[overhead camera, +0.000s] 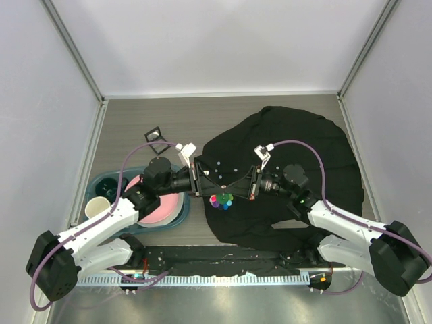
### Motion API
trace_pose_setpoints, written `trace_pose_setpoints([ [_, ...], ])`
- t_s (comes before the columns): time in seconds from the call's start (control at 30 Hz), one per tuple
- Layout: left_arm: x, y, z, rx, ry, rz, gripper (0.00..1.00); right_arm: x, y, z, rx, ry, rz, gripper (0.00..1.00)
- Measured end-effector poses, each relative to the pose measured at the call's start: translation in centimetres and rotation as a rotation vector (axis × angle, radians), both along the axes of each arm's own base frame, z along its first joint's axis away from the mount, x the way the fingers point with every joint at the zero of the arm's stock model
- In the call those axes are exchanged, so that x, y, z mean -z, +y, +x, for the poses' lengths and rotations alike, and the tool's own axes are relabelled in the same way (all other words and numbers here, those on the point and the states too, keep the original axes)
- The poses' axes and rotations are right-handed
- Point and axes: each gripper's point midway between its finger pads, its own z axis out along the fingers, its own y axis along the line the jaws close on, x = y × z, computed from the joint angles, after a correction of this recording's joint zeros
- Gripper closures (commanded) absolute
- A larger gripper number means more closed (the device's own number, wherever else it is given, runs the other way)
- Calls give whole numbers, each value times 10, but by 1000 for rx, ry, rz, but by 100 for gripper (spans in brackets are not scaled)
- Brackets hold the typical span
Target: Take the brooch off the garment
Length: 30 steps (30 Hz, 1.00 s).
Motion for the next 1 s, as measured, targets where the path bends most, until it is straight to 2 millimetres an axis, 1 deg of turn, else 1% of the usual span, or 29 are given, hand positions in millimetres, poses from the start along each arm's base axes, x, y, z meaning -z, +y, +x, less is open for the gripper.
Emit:
trace_pose_setpoints([
  [0.1, 0, 0, 0, 0, 0, 0, 72, 0, 0, 0, 1, 0, -1, 99],
  [0.17, 0, 0, 0, 0, -1, -2, 71, 0, 0, 0, 1, -2, 0, 99],
  [0.5, 0, 1, -1, -1, -1, -7, 72, 0, -1, 0, 9, -4, -1, 99],
  [0.67, 2, 1, -2, -1, 1, -7, 85, 2, -1, 0, 9, 2, -6, 99],
  [0.7, 2, 1, -2, 0, -1, -6, 96, 3, -1, 0, 10, 4, -8, 99],
  [0.73, 3, 1, -2, 0, 0, -6, 100, 3, -1, 0, 10, 6, -9, 99],
  [0.87, 3, 1, -2, 0, -3, -6, 100, 3, -1, 0, 10, 8, -10, 97],
  [0.9, 3, 1, -2, 0, -4, -6, 100, 3, -1, 0, 10, 8, -10, 93],
  [1.0, 4, 1, -2, -1, -7, -4, 100, 4, -1, -1, 9, 11, -12, 87],
])
